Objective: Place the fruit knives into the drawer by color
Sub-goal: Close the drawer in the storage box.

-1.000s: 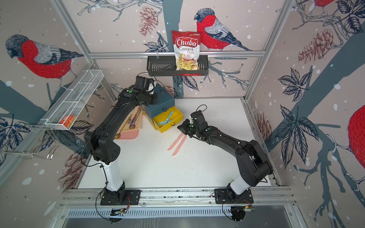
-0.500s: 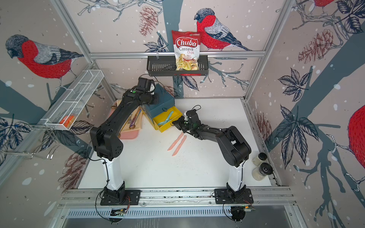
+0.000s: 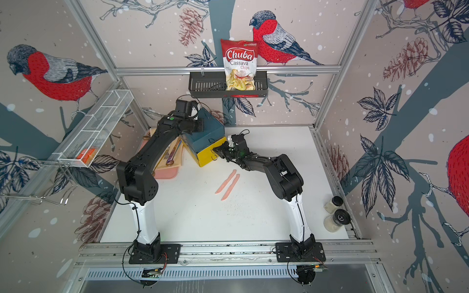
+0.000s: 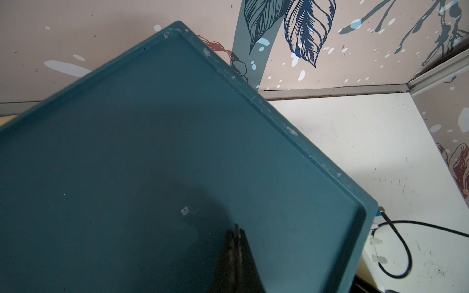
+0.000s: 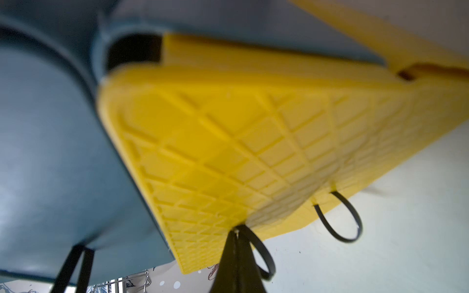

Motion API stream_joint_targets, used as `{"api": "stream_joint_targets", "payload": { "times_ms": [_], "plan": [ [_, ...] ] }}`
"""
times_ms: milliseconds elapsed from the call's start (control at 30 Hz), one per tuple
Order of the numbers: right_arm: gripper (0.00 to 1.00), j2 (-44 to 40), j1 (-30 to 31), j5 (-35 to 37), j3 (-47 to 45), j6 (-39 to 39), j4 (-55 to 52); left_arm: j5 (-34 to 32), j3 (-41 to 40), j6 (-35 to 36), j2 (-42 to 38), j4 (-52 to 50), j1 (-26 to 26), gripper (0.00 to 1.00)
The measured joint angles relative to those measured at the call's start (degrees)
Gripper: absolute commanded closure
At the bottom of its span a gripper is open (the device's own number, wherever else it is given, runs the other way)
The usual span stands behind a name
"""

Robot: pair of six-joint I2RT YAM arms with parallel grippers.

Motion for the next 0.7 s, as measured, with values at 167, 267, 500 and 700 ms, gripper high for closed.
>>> {"api": "stream_joint_targets", "payload": {
  "times_ms": [167, 267, 500, 700],
  "plan": [
    [1.00, 4.00, -0.28, -2.86, 4.26, 1.79, 2.19, 0.35, -0.24, -0.11, 0.35, 1.73, 0.07, 1.00],
    [1.00, 5.31, -0.55, -4.24, 4.85, 3.37, 4.79, 0.37, -0.61, -0.09, 0.37, 2.51, 0.11, 1.00],
    [0.65, 0.31, -2.43, -2.49, -7.41, 7.45, 14.16, 1.18, -1.20, -0.13, 0.22, 3.32, 0.15, 1.00],
    [0.57, -2.64, -2.62, -3.04, -14.05, 7.58, 17.03, 1.31, -1.88, -0.13, 0.00, 4.11, 0.17, 1.00]
  ]
}}
